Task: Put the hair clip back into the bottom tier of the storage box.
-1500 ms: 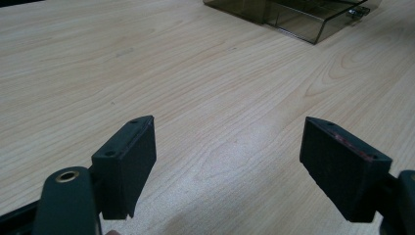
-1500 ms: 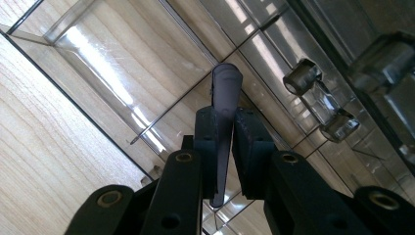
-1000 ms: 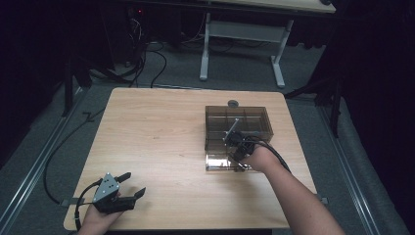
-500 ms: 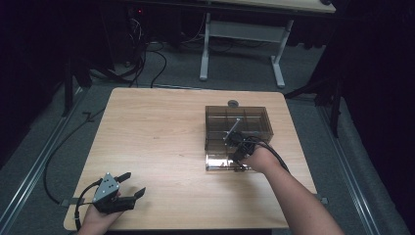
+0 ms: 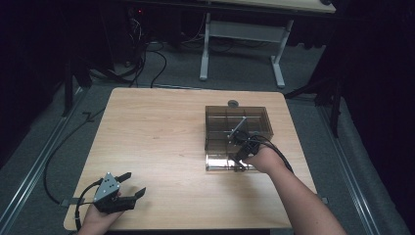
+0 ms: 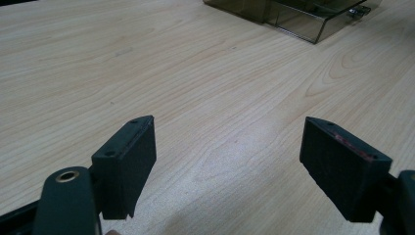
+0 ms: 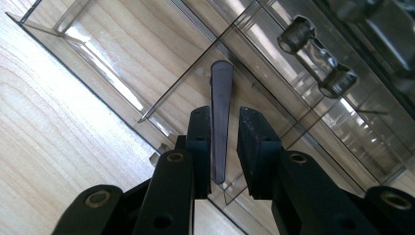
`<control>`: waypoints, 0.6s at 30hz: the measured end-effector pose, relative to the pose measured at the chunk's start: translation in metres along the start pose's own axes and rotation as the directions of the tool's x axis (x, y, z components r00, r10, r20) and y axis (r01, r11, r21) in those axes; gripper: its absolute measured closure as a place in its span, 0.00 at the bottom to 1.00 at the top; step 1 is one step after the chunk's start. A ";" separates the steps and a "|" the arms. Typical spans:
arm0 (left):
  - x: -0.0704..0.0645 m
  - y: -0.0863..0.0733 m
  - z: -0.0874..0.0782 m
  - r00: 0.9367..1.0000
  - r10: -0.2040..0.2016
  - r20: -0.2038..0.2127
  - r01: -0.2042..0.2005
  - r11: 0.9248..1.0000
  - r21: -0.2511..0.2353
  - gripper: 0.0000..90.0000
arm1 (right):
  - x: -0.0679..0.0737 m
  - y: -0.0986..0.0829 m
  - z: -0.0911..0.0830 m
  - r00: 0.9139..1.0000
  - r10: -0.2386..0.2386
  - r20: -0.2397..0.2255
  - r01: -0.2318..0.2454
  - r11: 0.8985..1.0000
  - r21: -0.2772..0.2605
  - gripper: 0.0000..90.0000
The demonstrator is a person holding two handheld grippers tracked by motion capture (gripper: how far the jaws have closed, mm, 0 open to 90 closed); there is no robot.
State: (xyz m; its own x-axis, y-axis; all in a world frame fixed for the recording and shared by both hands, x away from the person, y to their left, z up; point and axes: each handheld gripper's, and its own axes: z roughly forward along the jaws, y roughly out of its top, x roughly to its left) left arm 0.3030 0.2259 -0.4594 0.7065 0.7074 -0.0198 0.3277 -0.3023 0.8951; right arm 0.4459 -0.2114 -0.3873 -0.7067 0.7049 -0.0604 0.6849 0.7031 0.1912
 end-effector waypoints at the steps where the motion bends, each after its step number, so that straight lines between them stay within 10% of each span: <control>1: 0.000 0.000 0.000 1.000 -0.001 0.000 0.001 1.000 0.000 0.24 | 0.002 -0.001 -0.002 0.999 0.033 -0.005 -0.033 0.999 0.012 0.84; 18: 0.000 0.000 0.000 1.000 0.000 -0.002 0.000 1.000 0.001 0.24 | 0.010 -0.032 -0.020 0.993 0.116 -0.018 -0.117 0.992 -0.038 0.83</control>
State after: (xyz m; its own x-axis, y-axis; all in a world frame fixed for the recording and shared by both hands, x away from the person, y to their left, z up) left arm 0.3028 0.2259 -0.4593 0.7053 0.7087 -0.0187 0.3285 -0.3033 0.8945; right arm 0.4133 -0.2293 -0.3743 -0.6255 0.7800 -0.0198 0.7555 0.6118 0.2341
